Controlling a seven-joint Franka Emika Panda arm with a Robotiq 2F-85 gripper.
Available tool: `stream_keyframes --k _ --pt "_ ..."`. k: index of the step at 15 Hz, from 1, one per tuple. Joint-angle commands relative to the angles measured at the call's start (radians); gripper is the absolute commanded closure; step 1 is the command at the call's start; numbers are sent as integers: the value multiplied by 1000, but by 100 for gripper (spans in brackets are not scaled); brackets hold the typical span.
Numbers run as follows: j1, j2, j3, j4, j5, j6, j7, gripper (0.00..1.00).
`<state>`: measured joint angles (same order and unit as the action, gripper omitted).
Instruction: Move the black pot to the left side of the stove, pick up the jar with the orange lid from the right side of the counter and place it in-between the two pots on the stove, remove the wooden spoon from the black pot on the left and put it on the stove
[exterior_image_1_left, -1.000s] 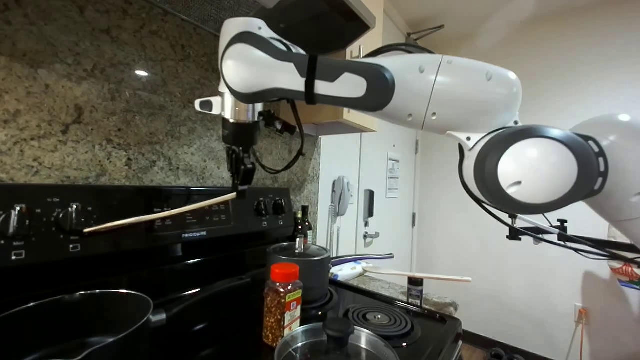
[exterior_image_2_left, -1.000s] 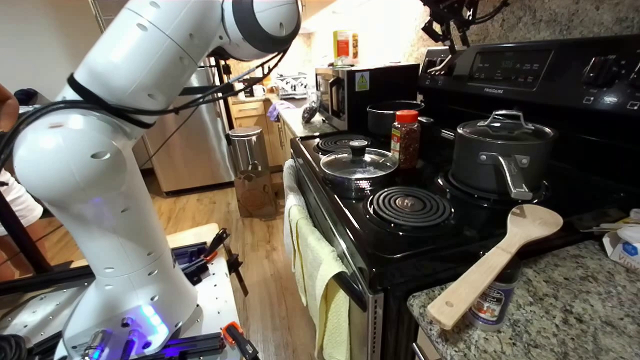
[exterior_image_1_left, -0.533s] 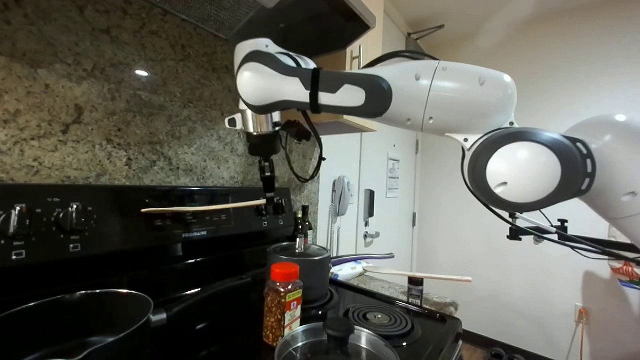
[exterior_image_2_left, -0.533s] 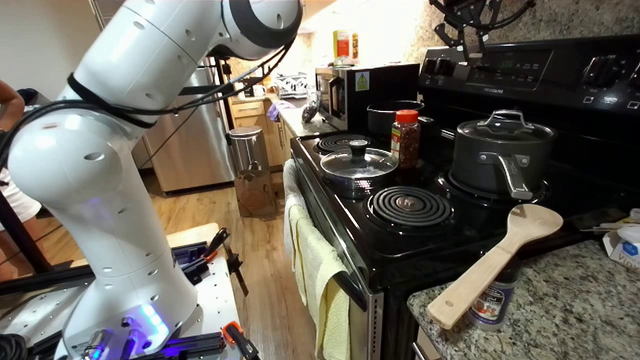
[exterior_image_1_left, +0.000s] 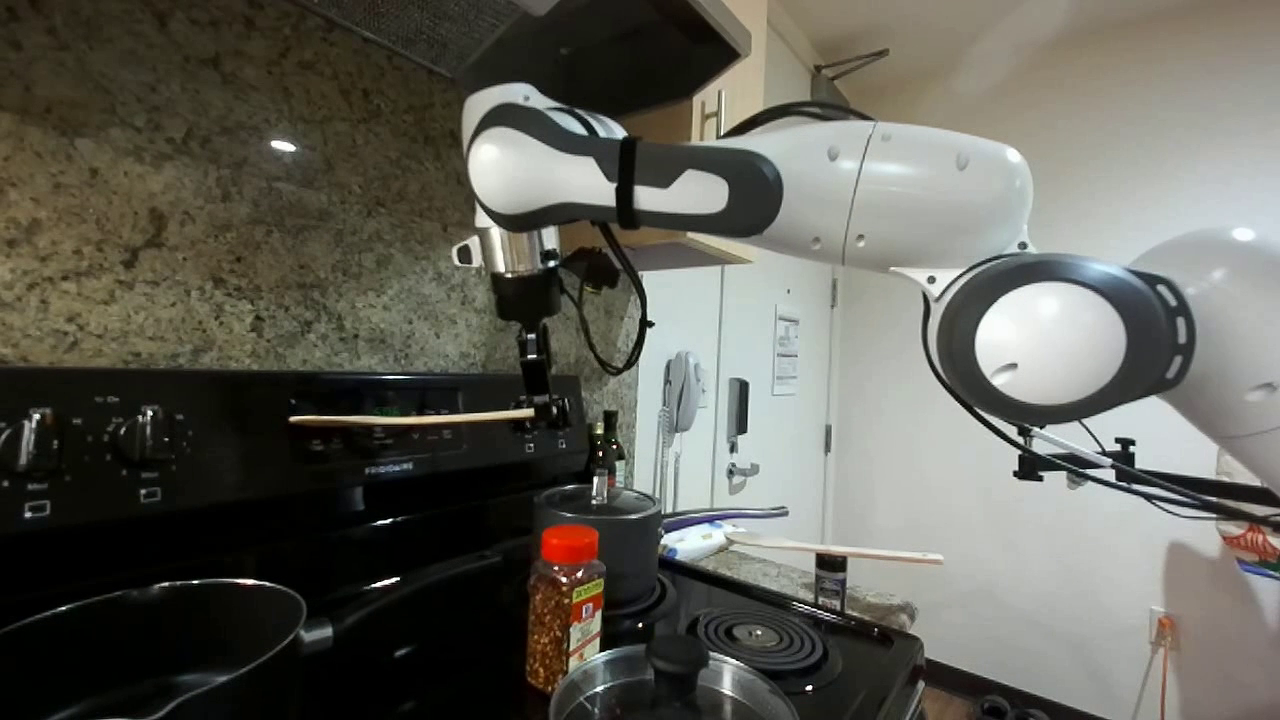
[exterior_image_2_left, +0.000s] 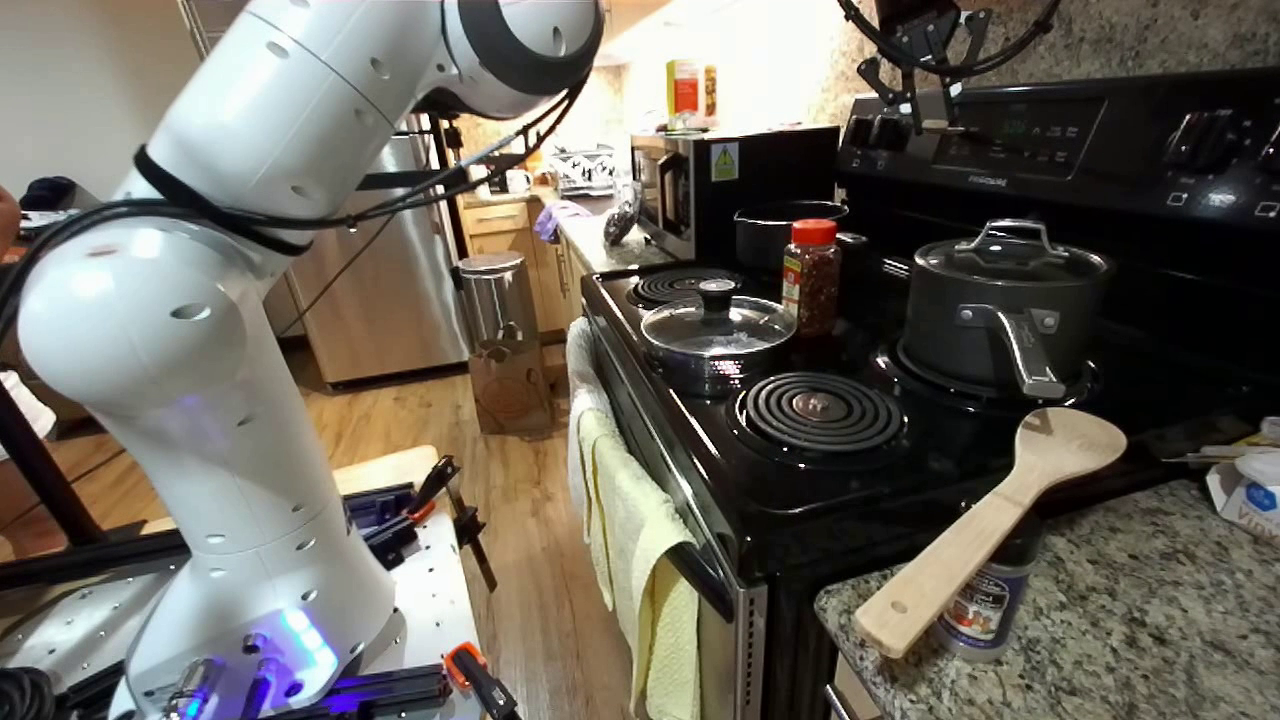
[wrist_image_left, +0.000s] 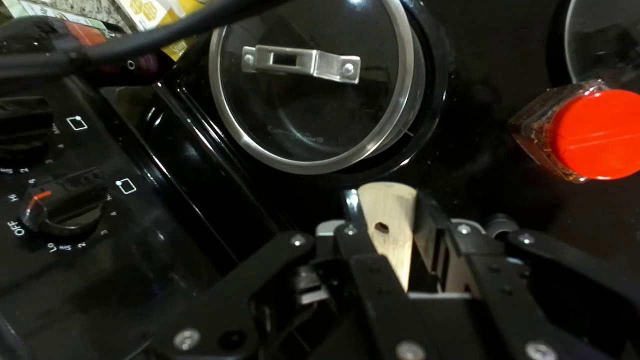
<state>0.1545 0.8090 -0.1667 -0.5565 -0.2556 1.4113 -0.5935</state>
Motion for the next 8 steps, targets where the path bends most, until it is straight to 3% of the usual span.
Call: stream_keyframes --k 1,6,8 --pt "15 -50 -17 -23 -30 -48 -23 87" --pt "7 -118 -39 -73 -35 -111 48 88" --pt "-16 -135 -43 -95 -14 -86 80 88"
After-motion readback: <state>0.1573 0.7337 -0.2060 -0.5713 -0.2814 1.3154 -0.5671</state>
